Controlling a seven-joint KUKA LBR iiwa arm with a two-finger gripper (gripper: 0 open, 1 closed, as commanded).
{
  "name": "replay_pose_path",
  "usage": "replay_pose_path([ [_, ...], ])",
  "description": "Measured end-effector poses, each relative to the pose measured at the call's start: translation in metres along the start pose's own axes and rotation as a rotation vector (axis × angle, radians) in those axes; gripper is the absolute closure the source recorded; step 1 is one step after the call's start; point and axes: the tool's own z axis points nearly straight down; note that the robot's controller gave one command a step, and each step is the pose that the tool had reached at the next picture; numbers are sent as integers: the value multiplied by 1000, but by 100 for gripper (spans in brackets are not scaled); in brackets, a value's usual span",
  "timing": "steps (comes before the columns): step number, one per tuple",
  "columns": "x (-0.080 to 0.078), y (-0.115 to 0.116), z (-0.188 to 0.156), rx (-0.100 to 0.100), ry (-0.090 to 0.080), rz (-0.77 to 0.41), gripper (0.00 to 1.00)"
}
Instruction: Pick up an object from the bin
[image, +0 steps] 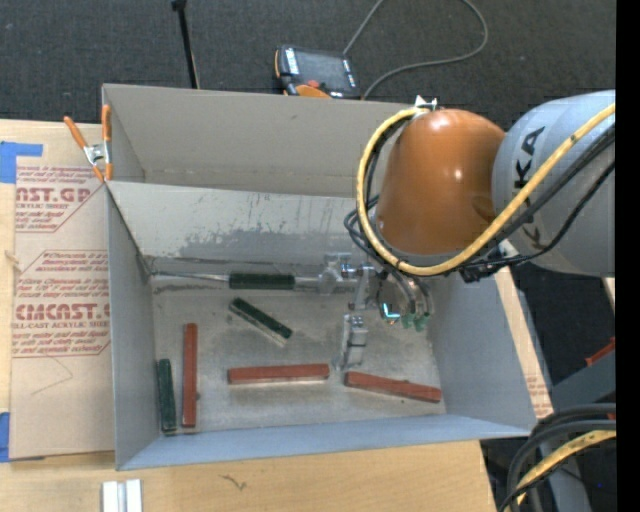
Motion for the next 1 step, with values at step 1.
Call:
replay_pose_path([
  [1, -6, -44, 158, 0, 1, 89, 0],
])
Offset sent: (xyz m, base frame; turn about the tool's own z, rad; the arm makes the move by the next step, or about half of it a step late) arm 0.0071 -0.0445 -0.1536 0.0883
